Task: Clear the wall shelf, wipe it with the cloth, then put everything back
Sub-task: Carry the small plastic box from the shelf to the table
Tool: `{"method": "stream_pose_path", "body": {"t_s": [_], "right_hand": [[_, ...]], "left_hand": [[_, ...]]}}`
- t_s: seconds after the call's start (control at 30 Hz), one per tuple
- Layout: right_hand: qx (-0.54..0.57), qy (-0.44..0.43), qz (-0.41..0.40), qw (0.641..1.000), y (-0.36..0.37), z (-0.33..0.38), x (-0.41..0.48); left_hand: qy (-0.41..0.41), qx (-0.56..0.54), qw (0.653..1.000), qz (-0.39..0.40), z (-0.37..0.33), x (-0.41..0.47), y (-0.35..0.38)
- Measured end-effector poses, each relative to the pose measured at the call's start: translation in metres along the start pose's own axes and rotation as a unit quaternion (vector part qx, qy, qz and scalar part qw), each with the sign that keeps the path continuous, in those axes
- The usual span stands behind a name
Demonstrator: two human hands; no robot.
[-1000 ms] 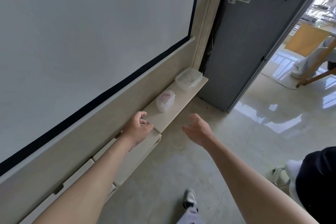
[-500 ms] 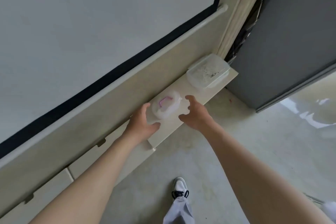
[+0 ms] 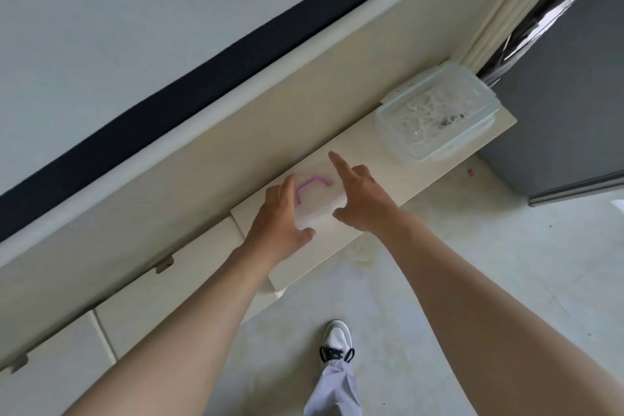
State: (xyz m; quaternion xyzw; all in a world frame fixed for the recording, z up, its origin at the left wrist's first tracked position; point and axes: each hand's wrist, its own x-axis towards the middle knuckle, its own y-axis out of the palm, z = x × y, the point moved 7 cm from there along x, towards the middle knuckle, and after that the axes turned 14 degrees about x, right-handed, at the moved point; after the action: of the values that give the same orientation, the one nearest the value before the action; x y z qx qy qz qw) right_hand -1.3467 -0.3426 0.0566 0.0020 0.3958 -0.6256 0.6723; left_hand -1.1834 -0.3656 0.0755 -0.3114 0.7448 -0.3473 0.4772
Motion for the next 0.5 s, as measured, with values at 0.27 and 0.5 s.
{"method": "stream_pose_path", "body": {"t_s": [0.27, 0.5], "right_hand": [[0.03, -0.038, -0.004, 0.999, 0.0, -0.004, 0.018], [0.035, -0.047, -0.009, 0.998, 0.001, -0.007, 0.02]], "left_hand": [[-0.014, 0.005, 1.0, 0.002, 0.001, 0.015, 0.009], [0.004, 0.035, 0.999, -0.011, -0.001, 0.015, 0.006]]}}
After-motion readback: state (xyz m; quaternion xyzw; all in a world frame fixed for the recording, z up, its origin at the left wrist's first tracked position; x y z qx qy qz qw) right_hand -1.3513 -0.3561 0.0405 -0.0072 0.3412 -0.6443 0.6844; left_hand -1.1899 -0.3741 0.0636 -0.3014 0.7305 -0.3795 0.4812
